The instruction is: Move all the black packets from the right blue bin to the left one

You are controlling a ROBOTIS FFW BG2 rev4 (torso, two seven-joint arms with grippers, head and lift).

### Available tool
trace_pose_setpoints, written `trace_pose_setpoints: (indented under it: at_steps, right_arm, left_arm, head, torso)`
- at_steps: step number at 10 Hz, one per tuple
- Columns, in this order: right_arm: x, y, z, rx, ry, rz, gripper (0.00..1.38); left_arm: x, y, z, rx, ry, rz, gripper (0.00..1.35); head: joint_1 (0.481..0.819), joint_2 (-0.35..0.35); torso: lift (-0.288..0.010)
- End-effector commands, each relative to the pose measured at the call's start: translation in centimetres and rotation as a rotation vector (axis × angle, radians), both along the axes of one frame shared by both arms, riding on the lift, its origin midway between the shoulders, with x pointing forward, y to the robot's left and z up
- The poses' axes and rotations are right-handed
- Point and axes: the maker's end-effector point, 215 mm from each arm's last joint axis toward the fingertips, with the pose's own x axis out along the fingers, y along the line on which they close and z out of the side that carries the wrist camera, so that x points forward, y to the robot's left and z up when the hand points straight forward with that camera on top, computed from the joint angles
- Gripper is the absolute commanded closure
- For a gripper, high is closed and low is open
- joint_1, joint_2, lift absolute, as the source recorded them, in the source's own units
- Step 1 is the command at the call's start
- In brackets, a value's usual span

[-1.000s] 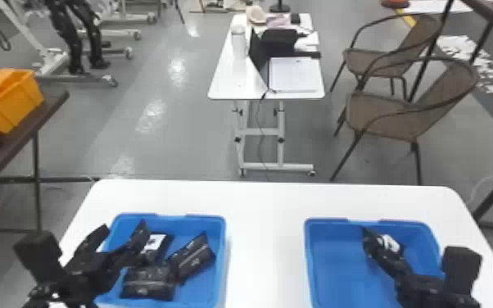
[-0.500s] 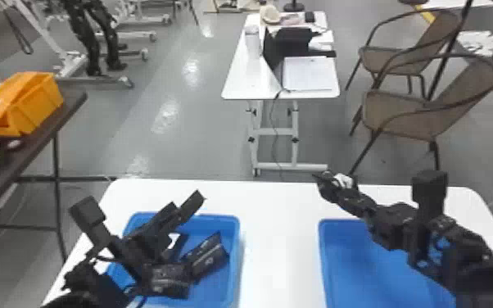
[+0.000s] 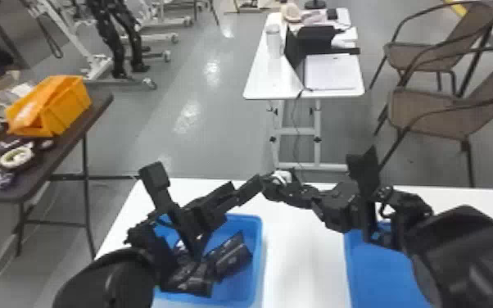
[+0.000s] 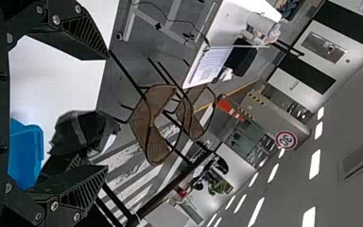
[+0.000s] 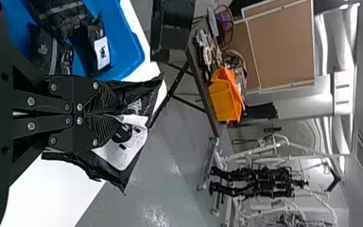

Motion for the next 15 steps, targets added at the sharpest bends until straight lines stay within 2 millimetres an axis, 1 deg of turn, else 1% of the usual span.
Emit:
trace_pose_setpoints:
  at_steps: [1, 3, 4, 5, 6, 7, 8, 9, 10, 11, 12, 13, 14, 15]
  right_arm:
    - [-0.3, 1.6, 0.4, 0.001, -0.003, 0.042, 1.21]
    - [-0.4, 3.0, 0.8, 0.009, -0.009, 0.073, 1.21]
    - [-0.3, 3.8, 1.1, 0.013, -0.013, 0.087, 1.21]
    - [-0.4, 5.0, 1.6, 0.018, -0.020, 0.109, 1.21]
    - [-0.4, 5.7, 2.1, 0.016, -0.035, 0.125, 1.21]
    - [-0.4, 5.7, 2.1, 0.020, -0.031, 0.126, 1.21]
    - [-0.5, 5.7, 1.9, 0.023, -0.022, 0.124, 1.21]
    - [-0.6, 5.8, 1.7, 0.024, -0.017, 0.126, 1.21]
    - [-0.4, 5.7, 1.6, 0.019, -0.017, 0.125, 1.21]
    - [-0.5, 6.0, 1.4, 0.023, -0.013, 0.128, 1.19]
    - [-0.5, 6.0, 1.3, 0.034, -0.010, 0.125, 0.79]
    - [0.0, 5.1, 1.2, 0.053, -0.008, 0.102, 0.26]
    - [0.9, 2.8, 1.1, 0.080, -0.005, 0.036, 0.00]
    - [2.2, -1.2, 1.4, 0.113, -0.019, -0.074, 0.11]
  left_arm:
    - [0.3, -0.7, 0.5, 0.000, -0.010, -0.013, 0.21]
    - [0.2, -1.4, 0.5, -0.019, -0.004, -0.023, 0.22]
    - [-0.1, -1.9, 0.1, -0.034, 0.018, -0.035, 0.25]
    - [-0.1, -2.2, 0.2, -0.036, 0.018, -0.039, 0.27]
    - [-0.1, -2.3, 0.0, -0.036, 0.022, -0.042, 0.30]
    - [-0.2, -2.1, -0.1, -0.035, 0.023, -0.039, 0.75]
    - [-0.1, -1.5, 0.0, -0.020, 0.010, -0.018, 1.24]
    - [0.1, -1.4, 0.0, -0.010, 0.007, -0.011, 1.22]
    - [0.4, -1.7, 0.5, -0.006, -0.015, -0.007, 1.22]
    - [0.5, -1.7, 0.7, -0.016, -0.020, 0.002, 1.22]
    - [0.4, -1.2, 0.6, -0.029, -0.027, 0.030, 1.22]
    - [0.3, 0.2, 0.0, -0.021, -0.027, 0.077, 1.22]
    - [0.0, 3.1, -1.0, 0.058, -0.041, 0.138, 1.22]
    - [-0.6, 6.9, -2.1, 0.186, -0.067, 0.227, 1.22]
  head:
    - [0.695, 0.220]
    - [0.695, 0.229]
    - [0.695, 0.234]
    - [0.695, 0.238]
    - [0.695, 0.240]
    - [0.695, 0.248]
    - [0.695, 0.255]
    - [0.695, 0.259]
    - [0.695, 0.263]
    - [0.695, 0.263]
    - [0.695, 0.262]
    - [0.695, 0.264]
    - [0.695, 0.269]
    - [0.695, 0.274]
  torso:
    - [0.000]
    - [0.000]
    - [0.000]
    - [0.000]
    - [0.000]
    - [0.000]
    - [0.000]
    - [0.000]
    - [0.000]
    - [0.000]
    - [0.000]
    - [0.000]
    - [0.000]
    - [0.000]
